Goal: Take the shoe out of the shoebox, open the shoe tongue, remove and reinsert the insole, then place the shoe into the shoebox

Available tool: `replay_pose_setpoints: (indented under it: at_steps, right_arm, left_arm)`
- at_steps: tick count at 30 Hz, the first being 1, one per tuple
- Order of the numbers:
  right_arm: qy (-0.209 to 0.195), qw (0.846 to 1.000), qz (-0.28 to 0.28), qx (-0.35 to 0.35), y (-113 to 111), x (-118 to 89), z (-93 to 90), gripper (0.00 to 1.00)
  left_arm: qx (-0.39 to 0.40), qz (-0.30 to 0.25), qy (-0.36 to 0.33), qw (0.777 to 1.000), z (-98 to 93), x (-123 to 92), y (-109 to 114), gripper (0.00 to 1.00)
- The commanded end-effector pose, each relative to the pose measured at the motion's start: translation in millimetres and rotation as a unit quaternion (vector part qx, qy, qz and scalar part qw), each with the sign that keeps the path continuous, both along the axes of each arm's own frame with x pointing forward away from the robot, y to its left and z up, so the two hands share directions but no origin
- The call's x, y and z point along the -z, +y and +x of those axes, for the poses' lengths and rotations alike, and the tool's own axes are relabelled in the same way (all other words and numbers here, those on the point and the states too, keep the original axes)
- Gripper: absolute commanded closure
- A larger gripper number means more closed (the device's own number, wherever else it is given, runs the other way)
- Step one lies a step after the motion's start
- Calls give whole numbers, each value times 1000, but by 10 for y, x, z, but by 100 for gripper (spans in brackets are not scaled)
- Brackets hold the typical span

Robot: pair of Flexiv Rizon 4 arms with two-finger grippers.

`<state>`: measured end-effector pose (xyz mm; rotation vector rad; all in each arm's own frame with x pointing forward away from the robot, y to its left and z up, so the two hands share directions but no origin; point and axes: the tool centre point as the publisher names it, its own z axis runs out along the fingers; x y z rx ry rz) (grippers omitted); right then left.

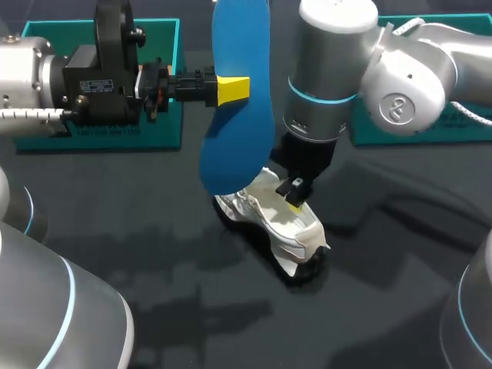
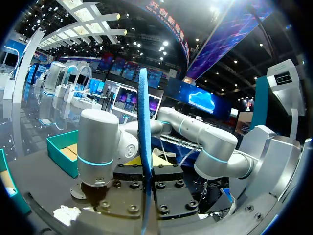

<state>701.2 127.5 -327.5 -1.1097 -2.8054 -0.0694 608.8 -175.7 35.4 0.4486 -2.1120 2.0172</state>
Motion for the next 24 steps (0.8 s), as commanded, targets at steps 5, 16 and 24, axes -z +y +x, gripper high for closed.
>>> replay_pose_setpoints:
  at_steps: [5,16,24]
  right_arm:
    - [-79,967,55,235,-47,44,-296,100]
    - [-72,948,68,303,99,148,-329,100]
    - [-51,948,69,307,142,249,-327,100]
  left_arm:
    - [-1,0,0,1000,-10,6,1,100]
    - [-1,0,0,1000,-10,6,1,100]
    - [-1,0,0,1000,-10,6,1,100]
